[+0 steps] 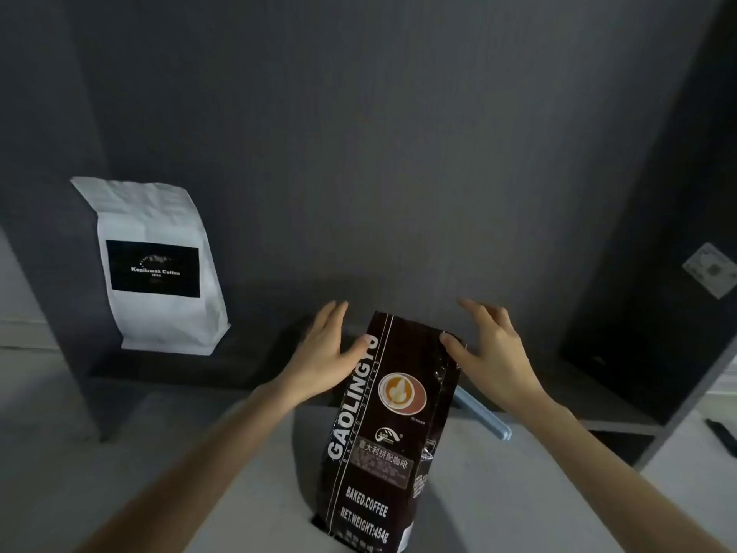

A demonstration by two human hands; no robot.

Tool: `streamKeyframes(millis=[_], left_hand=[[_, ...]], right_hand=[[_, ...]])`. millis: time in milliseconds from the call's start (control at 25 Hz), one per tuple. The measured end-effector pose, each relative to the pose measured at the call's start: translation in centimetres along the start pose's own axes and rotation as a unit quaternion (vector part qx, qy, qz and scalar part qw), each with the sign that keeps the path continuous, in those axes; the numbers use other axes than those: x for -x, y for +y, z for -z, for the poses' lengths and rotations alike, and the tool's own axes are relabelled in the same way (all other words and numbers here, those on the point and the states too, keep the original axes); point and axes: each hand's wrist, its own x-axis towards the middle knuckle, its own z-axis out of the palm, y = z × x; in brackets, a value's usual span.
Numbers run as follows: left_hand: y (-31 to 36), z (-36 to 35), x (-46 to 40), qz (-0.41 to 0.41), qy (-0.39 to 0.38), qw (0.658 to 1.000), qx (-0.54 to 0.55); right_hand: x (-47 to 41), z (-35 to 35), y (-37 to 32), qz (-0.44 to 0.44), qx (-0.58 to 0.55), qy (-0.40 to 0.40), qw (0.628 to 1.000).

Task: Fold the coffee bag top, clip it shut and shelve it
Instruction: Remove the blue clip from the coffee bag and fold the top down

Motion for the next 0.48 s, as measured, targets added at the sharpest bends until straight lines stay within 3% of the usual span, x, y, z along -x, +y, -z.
streamKeyframes(millis=[200,480], left_hand=[[-0.1,-1.3,-0.1,-0.010,-0.028,0.997,0.071],[0.3,-1.8,0.8,-0.044,-0.029,0.995,0.087]], right_hand=[[0.5,-1.2,0.9,-0.018,-0.023,-0.007,1.000],[1.2,-1.5,0.7,-0.037,-0.067,0.005,0.997]])
